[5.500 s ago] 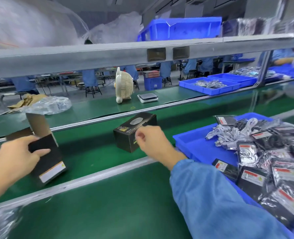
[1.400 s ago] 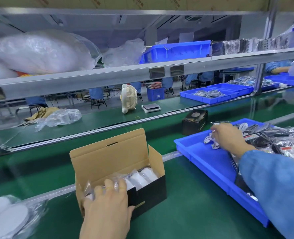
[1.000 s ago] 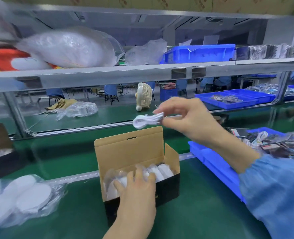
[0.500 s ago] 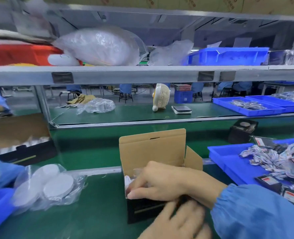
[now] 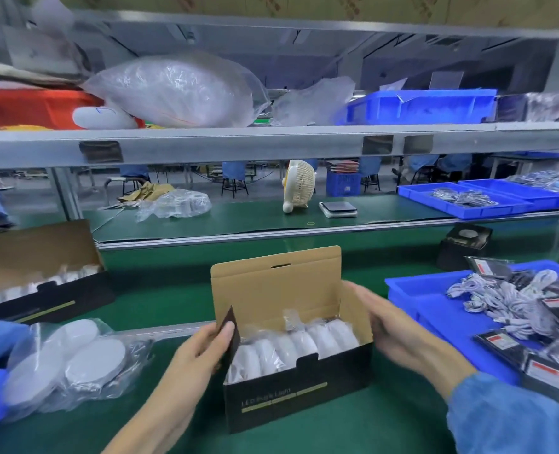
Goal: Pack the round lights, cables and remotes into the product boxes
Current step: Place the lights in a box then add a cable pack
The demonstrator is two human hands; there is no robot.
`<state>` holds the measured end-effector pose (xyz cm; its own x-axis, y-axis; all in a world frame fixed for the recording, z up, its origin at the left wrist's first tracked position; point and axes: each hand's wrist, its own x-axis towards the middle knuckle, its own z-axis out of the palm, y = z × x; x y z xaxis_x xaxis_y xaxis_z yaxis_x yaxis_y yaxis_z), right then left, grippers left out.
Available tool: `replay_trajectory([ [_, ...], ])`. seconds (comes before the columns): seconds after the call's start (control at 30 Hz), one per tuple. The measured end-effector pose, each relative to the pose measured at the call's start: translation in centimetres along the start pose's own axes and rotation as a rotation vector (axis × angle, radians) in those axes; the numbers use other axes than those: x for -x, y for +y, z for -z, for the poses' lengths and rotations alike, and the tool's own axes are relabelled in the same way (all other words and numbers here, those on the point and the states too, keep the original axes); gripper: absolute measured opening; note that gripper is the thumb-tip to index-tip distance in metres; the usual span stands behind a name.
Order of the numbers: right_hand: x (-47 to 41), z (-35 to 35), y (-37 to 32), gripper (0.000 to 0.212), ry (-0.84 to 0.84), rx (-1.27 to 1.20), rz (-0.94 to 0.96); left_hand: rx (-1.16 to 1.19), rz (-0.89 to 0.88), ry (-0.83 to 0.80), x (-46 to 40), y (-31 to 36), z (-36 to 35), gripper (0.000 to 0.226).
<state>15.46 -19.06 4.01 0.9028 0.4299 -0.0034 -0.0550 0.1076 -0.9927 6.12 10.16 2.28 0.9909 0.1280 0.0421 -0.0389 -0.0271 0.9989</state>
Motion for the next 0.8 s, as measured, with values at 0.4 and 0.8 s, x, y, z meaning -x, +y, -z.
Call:
replay_trajectory([
  [0.4,3.6,-0.7,2.6,0.043,0.038,0.352,0.322,-0.263,-0.496,-0.061,0.6,0.3,-0.2,0.016],
  [0.8,3.9,-1.2,2.9,0.035,0.079,0.395,0.342,-0.363,-0.58,-0.129,1.0,1.0,-0.5,0.021],
])
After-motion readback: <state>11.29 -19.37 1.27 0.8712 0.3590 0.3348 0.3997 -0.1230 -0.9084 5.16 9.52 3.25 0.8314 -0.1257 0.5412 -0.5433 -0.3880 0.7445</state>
